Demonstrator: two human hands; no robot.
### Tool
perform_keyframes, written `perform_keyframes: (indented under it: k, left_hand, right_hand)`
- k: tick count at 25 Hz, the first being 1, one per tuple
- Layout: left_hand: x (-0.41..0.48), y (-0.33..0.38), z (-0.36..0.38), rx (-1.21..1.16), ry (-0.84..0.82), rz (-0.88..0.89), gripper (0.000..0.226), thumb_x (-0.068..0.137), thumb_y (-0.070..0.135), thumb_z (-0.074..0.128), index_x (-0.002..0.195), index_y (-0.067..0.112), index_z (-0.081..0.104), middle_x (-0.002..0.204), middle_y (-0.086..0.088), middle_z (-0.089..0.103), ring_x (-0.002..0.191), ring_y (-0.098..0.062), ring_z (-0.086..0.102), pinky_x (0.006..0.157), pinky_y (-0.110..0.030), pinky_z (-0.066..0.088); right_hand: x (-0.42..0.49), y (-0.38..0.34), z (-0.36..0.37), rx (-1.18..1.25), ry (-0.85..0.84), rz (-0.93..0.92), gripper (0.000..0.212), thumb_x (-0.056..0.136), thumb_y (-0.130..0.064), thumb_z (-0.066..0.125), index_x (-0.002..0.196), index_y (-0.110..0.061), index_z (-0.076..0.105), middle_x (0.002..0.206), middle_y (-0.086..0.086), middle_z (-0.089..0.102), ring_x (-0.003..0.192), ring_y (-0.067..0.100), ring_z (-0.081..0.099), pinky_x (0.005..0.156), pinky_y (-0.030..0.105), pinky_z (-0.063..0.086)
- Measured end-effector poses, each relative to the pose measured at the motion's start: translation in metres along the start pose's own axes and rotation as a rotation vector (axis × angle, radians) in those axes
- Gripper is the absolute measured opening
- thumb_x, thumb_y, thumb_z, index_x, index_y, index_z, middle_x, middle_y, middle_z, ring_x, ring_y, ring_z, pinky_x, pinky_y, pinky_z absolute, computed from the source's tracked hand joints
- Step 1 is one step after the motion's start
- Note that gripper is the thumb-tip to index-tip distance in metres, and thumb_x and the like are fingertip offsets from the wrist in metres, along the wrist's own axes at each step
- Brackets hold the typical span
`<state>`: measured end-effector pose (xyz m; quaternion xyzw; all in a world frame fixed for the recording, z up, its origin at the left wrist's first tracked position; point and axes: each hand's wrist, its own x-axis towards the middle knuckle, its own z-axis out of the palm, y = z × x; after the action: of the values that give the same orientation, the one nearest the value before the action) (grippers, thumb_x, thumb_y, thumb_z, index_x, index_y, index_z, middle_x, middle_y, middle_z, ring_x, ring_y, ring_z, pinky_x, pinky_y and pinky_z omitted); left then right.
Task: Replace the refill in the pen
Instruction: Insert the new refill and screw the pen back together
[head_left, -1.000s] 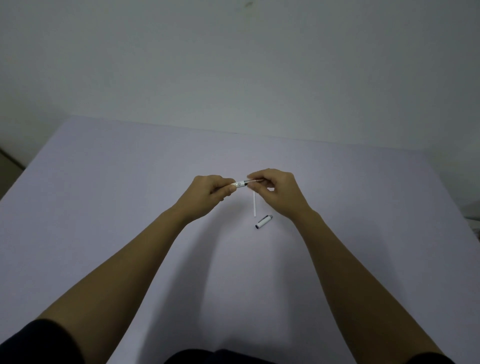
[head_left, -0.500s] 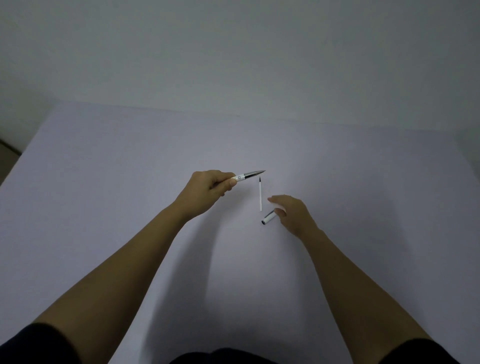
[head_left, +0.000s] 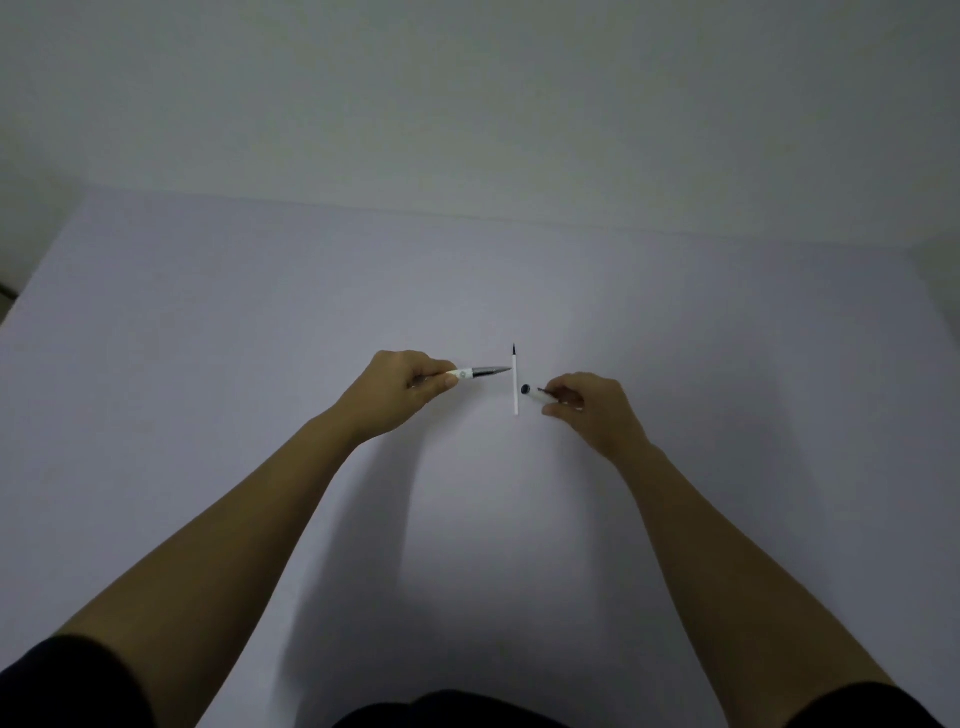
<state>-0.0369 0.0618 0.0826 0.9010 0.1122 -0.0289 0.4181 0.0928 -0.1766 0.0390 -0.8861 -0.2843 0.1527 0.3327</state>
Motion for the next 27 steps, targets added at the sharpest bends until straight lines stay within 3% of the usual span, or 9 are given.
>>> perform_keyframes:
  k: [3, 7, 15, 18, 22, 27]
  left_hand:
    - [-0.004, 0.001, 0.001, 0.039, -0.006, 0.006, 0.021, 0.092, 0.034, 0.053, 0.099, 0.025, 0.071, 0.065, 0.007, 0.053, 0.061, -0.007, 0.048, 0.058, -0.022, 0.035]
    - [-0.006, 0.008, -0.002, 0.078, 0.03, 0.04, 0.021, 0.093, 0.032, 0.052, 0.098, 0.024, 0.071, 0.062, 0.007, 0.049, 0.06, -0.01, 0.046, 0.054, -0.013, 0.034]
    - [-0.014, 0.014, -0.009, 0.188, 0.024, 0.079, 0.026, 0.095, 0.031, 0.048, 0.08, 0.016, 0.064, 0.058, 0.002, 0.045, 0.057, -0.014, 0.041, 0.055, -0.026, 0.032]
    - [-0.015, 0.016, -0.009, 0.228, -0.001, 0.079, 0.03, 0.095, 0.029, 0.048, 0.078, 0.009, 0.062, 0.063, -0.009, 0.053, 0.06, -0.019, 0.043, 0.057, -0.031, 0.034]
    - [-0.017, 0.019, -0.008, 0.237, -0.024, 0.086, 0.029, 0.095, 0.029, 0.048, 0.084, 0.008, 0.065, 0.068, -0.014, 0.059, 0.062, -0.022, 0.046, 0.058, -0.032, 0.036]
    - [-0.018, 0.025, -0.008, 0.143, 0.02, 0.089, 0.027, 0.094, 0.031, 0.049, 0.085, 0.012, 0.067, 0.069, -0.014, 0.06, 0.059, -0.018, 0.045, 0.055, -0.027, 0.033]
  right_hand:
    - [0.004, -0.018, -0.012, 0.014, 0.058, -0.066, 0.023, 0.07, -0.01, 0.077, 0.092, -0.006, 0.071, 0.085, 0.015, 0.071, 0.075, 0.026, 0.062, 0.072, 0.032, 0.046]
    - [0.005, -0.034, -0.018, 0.022, 0.038, -0.099, 0.024, 0.072, -0.012, 0.076, 0.095, -0.009, 0.07, 0.088, 0.012, 0.071, 0.079, 0.024, 0.063, 0.076, 0.032, 0.047]
    - [-0.001, -0.047, -0.023, -0.076, 0.021, -0.209, 0.018, 0.077, -0.011, 0.071, 0.095, -0.009, 0.07, 0.088, 0.009, 0.071, 0.08, 0.023, 0.061, 0.074, 0.029, 0.044]
    - [-0.002, -0.05, -0.026, -0.164, -0.009, -0.261, 0.017, 0.079, -0.011, 0.069, 0.096, -0.011, 0.071, 0.09, 0.009, 0.07, 0.084, 0.023, 0.062, 0.073, 0.028, 0.041]
    - [-0.004, -0.059, -0.028, -0.186, -0.009, -0.335, 0.018, 0.08, -0.011, 0.068, 0.098, -0.01, 0.071, 0.093, 0.01, 0.071, 0.087, 0.026, 0.064, 0.076, 0.037, 0.049]
    - [-0.004, -0.079, -0.027, -0.177, 0.003, -0.416, 0.021, 0.082, -0.009, 0.066, 0.102, -0.009, 0.071, 0.095, 0.013, 0.071, 0.088, 0.028, 0.065, 0.077, 0.039, 0.051]
